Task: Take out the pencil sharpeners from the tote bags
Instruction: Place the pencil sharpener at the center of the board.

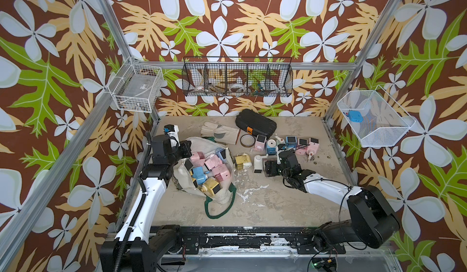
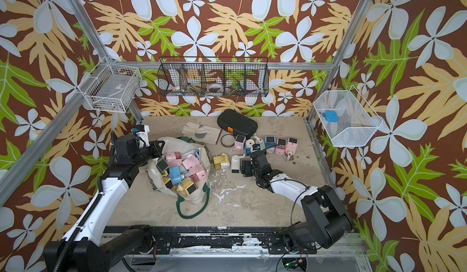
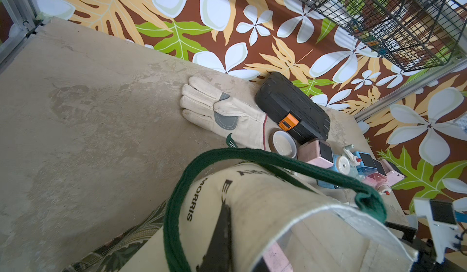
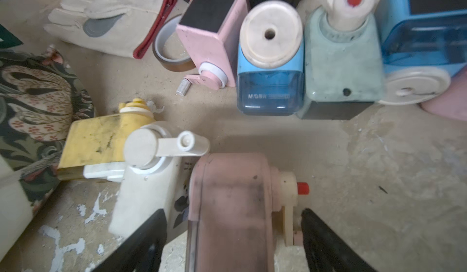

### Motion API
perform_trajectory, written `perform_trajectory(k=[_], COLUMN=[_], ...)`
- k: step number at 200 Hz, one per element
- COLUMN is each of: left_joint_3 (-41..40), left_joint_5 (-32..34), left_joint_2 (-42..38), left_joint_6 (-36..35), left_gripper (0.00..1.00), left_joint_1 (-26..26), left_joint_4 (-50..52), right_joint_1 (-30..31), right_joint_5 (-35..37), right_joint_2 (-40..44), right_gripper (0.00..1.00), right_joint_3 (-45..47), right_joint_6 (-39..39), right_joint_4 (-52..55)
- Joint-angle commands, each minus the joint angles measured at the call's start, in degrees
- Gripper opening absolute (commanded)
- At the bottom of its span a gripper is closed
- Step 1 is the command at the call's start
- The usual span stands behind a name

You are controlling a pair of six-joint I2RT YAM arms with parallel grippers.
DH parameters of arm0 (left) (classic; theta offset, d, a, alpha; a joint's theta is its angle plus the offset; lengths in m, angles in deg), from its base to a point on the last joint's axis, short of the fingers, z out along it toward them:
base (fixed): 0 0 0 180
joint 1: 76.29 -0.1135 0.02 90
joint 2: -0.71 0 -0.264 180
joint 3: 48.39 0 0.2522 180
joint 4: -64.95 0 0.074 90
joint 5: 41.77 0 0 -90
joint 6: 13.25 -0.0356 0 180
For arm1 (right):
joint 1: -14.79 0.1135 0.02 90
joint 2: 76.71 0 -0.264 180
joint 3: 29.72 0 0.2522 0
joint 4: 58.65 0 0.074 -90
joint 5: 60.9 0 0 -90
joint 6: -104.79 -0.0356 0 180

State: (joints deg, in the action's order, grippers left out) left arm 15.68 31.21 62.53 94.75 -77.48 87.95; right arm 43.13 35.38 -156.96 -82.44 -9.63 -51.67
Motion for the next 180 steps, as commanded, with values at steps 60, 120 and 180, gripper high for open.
perform_trajectory(k=[60, 120, 180], left_joint_3=[0.8, 0.6, 0.7], left_joint_5=[-1.5, -1.6, -1.4], left_joint_2=[-0.3, -0.5, -0.4], left_joint_6=[0.8, 0.8, 0.7], left_gripper=[0.00, 0.00, 0.00], left_joint_1=[0.0, 0.0, 0.0], left_joint_4=[-4.1, -4.0, -4.0], right_joint_1=[22.2, 41.6, 43.0], right_joint_5=[7.1, 8.8, 11.7], right_joint_2=[18.8, 8.6, -11.2], right_gripper=[0.77, 0.75, 0.69], right_joint_3=[-1.7, -15.3, -25.6], right_joint_6=[14.4, 13.5, 6.1], right_joint_4=[-5.0, 1.6, 7.2])
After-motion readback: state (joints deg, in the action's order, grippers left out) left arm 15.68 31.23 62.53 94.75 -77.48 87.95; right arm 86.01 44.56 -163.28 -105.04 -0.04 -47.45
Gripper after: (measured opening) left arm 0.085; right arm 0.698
